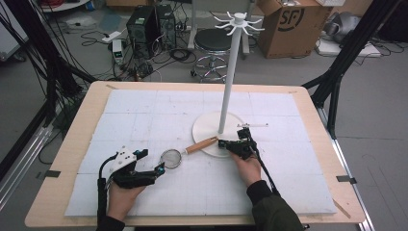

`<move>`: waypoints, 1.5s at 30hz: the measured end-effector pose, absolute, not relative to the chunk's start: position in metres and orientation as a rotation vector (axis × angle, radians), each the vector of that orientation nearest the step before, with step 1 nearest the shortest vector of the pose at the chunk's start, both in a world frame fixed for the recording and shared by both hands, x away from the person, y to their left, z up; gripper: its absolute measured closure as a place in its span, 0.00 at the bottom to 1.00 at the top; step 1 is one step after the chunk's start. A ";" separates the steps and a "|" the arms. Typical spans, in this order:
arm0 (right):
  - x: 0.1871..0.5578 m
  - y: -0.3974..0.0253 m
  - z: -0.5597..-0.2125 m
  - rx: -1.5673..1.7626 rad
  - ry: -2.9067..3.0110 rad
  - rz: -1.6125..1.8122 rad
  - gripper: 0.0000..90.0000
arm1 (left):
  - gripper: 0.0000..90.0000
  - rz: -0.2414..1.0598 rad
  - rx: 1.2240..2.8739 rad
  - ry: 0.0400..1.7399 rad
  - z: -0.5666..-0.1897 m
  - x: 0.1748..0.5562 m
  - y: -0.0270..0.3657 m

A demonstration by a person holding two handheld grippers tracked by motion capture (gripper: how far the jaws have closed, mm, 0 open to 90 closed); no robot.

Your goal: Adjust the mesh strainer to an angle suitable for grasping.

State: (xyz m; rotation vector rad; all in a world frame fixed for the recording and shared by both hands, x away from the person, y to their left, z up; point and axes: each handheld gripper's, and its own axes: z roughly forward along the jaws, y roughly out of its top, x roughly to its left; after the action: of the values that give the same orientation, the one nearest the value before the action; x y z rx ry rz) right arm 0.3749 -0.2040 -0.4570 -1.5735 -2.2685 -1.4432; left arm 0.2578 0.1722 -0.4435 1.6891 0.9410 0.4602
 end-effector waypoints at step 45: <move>0.317 -0.262 -0.428 -1.548 -2.388 -1.655 0.27 | 0.19 0.472 1.678 0.946 -0.443 0.254 0.177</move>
State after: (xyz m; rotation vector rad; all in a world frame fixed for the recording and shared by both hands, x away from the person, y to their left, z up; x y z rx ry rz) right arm 0.3172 -0.2623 -0.4278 -1.5483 -2.3878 -1.6548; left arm 0.2542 0.1773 -0.4425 1.6780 0.9462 0.4717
